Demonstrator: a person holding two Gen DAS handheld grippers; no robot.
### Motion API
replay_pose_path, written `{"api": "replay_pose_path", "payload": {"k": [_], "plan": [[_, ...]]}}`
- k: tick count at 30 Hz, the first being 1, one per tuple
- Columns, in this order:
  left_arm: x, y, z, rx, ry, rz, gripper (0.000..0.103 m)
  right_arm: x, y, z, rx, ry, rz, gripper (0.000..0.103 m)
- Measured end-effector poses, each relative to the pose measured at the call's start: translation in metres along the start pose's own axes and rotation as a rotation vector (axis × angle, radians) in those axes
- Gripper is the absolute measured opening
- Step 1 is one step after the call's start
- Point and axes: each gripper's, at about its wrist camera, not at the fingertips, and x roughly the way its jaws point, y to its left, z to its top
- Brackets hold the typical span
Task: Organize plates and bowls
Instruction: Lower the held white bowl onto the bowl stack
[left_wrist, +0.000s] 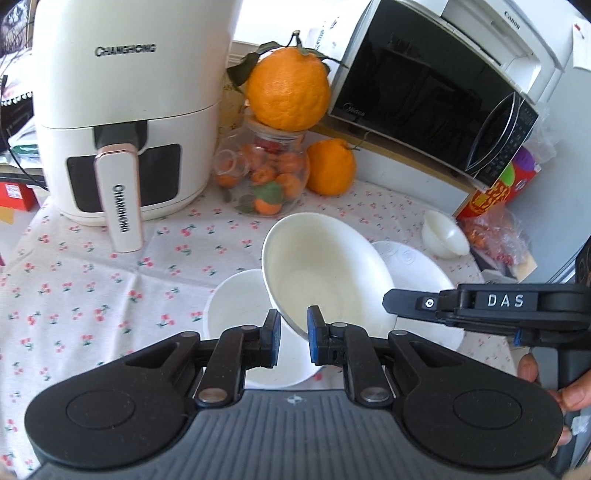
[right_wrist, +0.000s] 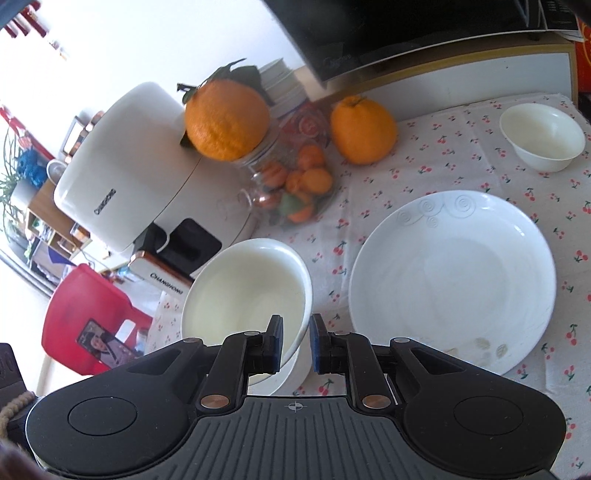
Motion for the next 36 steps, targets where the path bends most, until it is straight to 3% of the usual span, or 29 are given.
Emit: {"api": "replay_pose_path", "payload": {"k": [14, 36], "plan": [[0.010, 0.012, -0.007, 0.067, 0.068, 0.104, 0.019, 0.029, 0.026, -0.013, -0.066, 0.077, -0.063, 0.016], [0.026, 0.011, -0.012, 0.118, 0.132, 0.148, 0.022, 0.045, 0.022, -0.019, -0.080, 0.132, -0.107, 0.016]]}}
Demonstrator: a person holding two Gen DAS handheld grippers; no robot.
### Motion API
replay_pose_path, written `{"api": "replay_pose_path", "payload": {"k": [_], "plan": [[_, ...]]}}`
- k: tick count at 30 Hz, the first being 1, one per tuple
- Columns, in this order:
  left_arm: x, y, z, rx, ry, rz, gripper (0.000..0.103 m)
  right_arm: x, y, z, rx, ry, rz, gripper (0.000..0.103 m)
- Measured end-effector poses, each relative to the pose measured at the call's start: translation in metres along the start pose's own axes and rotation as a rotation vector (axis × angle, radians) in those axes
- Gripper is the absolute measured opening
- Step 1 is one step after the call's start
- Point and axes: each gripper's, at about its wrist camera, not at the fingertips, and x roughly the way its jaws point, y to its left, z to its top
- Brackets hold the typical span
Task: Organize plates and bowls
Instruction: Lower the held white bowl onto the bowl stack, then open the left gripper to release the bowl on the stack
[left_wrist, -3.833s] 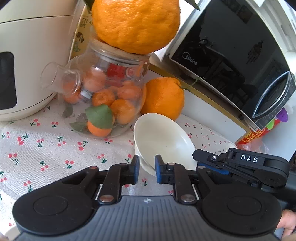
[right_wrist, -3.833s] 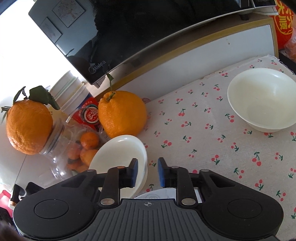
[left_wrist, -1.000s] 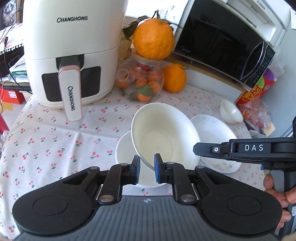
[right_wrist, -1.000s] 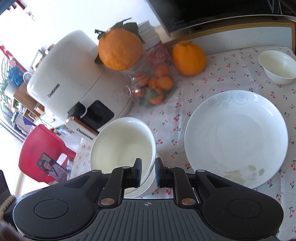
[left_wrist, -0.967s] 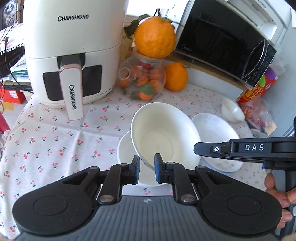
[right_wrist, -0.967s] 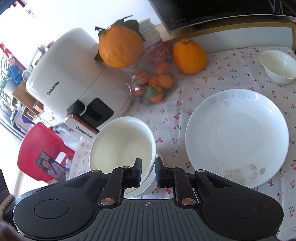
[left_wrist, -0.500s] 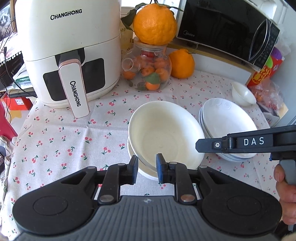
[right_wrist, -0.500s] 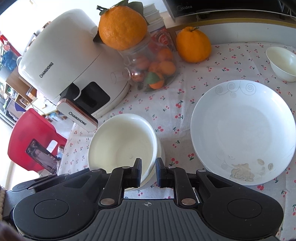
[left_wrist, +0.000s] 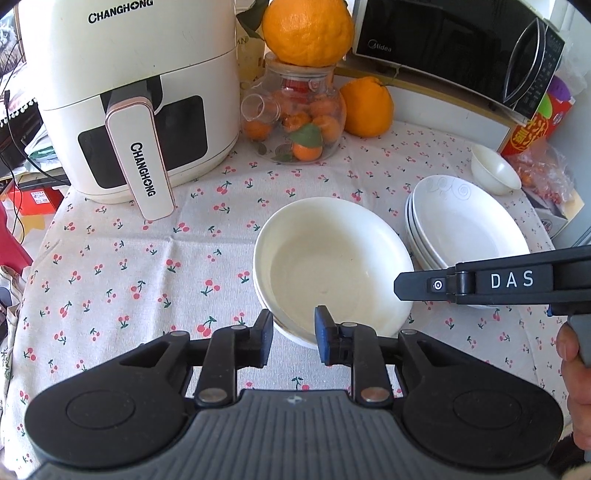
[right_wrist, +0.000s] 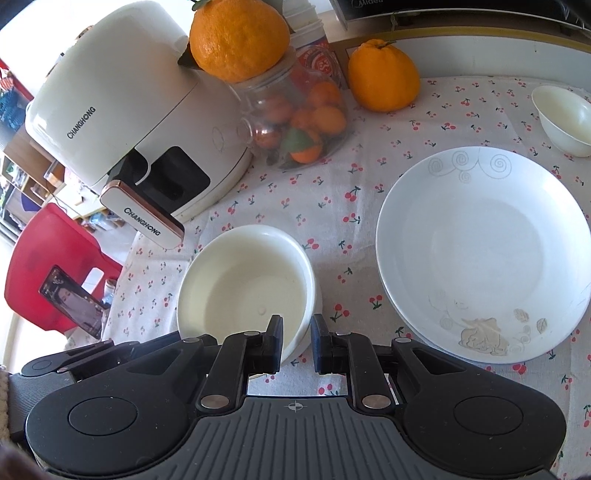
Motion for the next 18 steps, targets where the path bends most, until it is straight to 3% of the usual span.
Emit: {"api": "replay_pose_path", "payload": {"k": [9, 11, 18], "plan": [[0.0048, -0.0005, 0.0003, 0.000, 0.019, -0.007, 0.028, 0.0054, 0.0000, -0.0009, 0.006, 0.010, 0.000, 0.019], [0.0052, -0.0014, 0.0002, -0.003, 0.022, -0.010, 0.034, 0.0060, -0.0006, -0.0001, 0.014, 0.019, 0.006, 0.020], [0.0050, -0.0039, 0.0009, 0.002, 0.026, -0.021, 0.057, 0.0068, -0.0028, 0.0005, 0.030, 0.028, 0.018, 0.039]]}}
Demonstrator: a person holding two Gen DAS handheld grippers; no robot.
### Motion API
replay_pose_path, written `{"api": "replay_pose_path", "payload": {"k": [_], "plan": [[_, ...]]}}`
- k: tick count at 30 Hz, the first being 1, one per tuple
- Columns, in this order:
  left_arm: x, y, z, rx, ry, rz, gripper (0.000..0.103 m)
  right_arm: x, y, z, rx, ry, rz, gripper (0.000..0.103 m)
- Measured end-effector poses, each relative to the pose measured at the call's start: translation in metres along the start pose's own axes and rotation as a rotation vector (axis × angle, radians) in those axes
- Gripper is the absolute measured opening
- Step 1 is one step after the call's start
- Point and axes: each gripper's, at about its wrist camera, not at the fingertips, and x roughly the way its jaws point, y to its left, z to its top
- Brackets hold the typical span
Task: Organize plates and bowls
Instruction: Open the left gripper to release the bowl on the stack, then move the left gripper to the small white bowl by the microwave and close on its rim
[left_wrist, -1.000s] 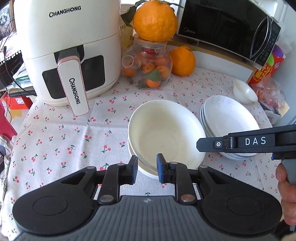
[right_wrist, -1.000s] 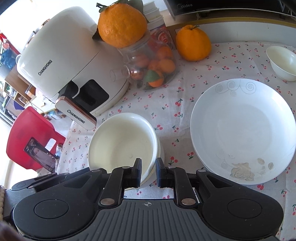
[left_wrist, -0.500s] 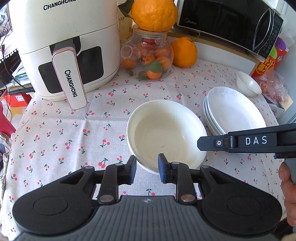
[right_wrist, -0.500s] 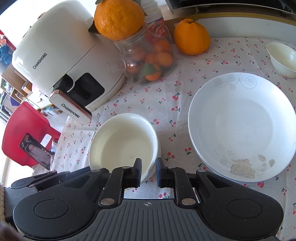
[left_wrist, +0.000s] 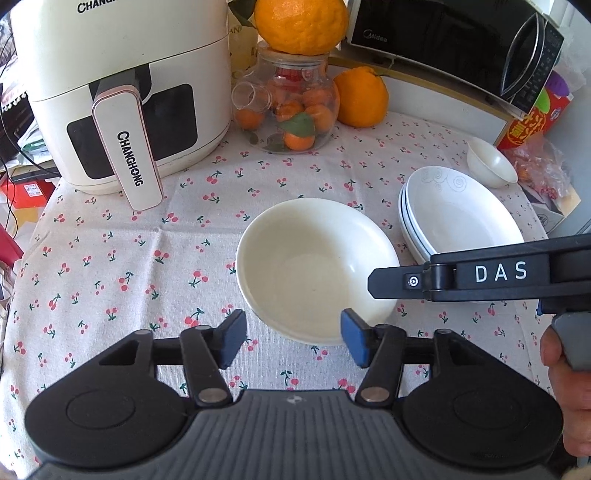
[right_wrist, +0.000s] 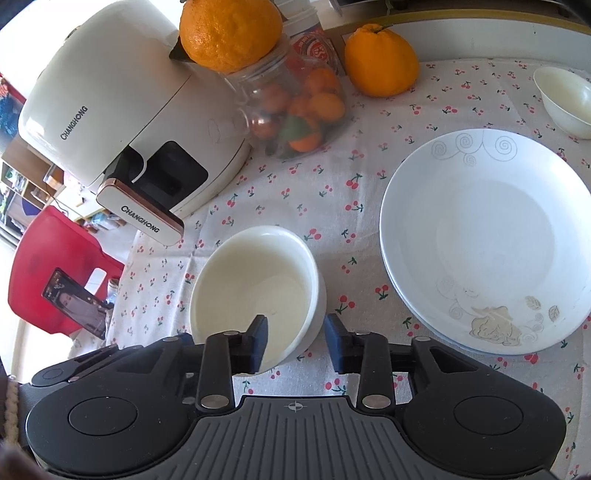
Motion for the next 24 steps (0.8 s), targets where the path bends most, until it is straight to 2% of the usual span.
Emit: {"api": "replay_pose_path", "payload": {"k": [2, 3, 8, 18, 24], "plan": [[-0.001, -0.001, 0.001, 0.008, -0.004, 0.003, 0.069, -0.001, 0.000, 0.000, 0.001, -0.003, 0.001, 0.047], [-0.002, -0.002, 0.001, 0.011, -0.006, 0.006, 0.071, -0.002, 0.000, 0.001, 0.001, -0.006, 0.002, 0.050], [-0.007, -0.004, 0.003, 0.020, -0.023, 0.009, 0.083, -0.011, -0.004, 0.004, 0.013, -0.024, 0.013, 0.056], [-0.010, -0.020, 0.005, 0.059, -0.055, 0.013, 0.097, -0.036, -0.024, 0.010, 0.056, -0.083, 0.019, 0.074], [-0.002, -0.035, 0.017, 0.043, -0.024, -0.020, 0.101, -0.056, -0.050, 0.016, 0.102, -0.142, -0.003, 0.083]]}}
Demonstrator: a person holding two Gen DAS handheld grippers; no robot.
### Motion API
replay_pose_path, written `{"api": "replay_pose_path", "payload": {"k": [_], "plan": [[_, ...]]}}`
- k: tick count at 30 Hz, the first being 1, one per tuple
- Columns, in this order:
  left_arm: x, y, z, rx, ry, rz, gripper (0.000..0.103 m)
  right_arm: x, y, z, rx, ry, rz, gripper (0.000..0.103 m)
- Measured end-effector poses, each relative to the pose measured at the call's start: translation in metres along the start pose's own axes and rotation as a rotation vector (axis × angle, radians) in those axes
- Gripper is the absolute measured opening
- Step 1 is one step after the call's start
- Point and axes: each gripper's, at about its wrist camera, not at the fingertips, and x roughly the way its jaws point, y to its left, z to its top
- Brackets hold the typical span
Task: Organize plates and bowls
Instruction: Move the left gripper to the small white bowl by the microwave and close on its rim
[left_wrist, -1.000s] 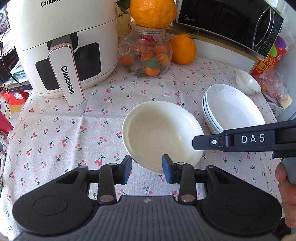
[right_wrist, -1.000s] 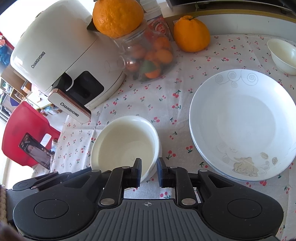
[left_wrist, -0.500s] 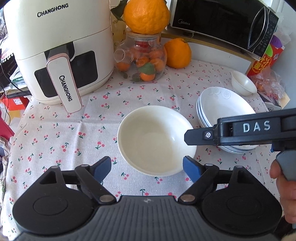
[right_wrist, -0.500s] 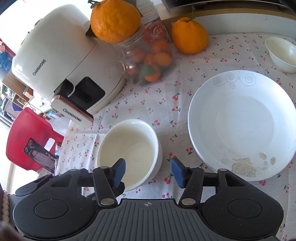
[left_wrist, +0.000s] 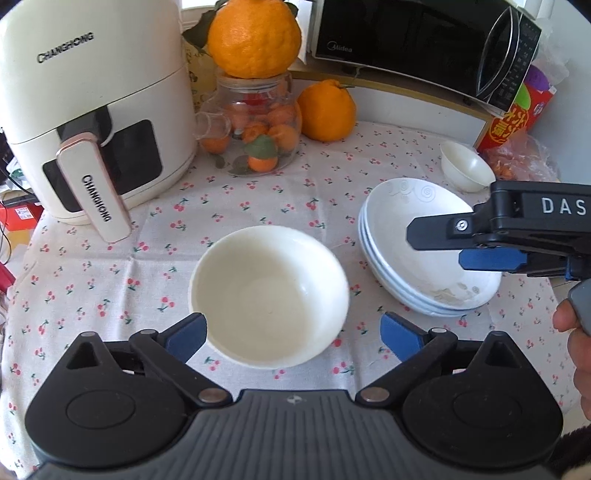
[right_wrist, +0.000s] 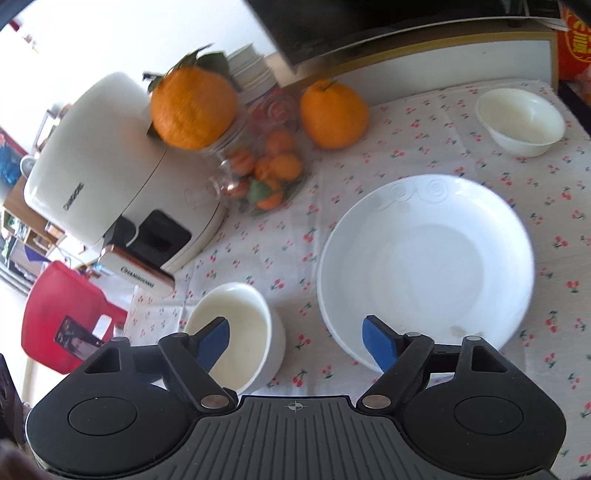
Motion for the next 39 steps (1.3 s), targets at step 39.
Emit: {"api": "replay_pose_path", "payload": {"k": [39], "plan": [[0.136, -0.146, 0.148, -0.076, -0.115, -0.072, 0.102, -0.004, -0.254, 0.102, 0.555, -0.347, 0.091, 0.090]]}}
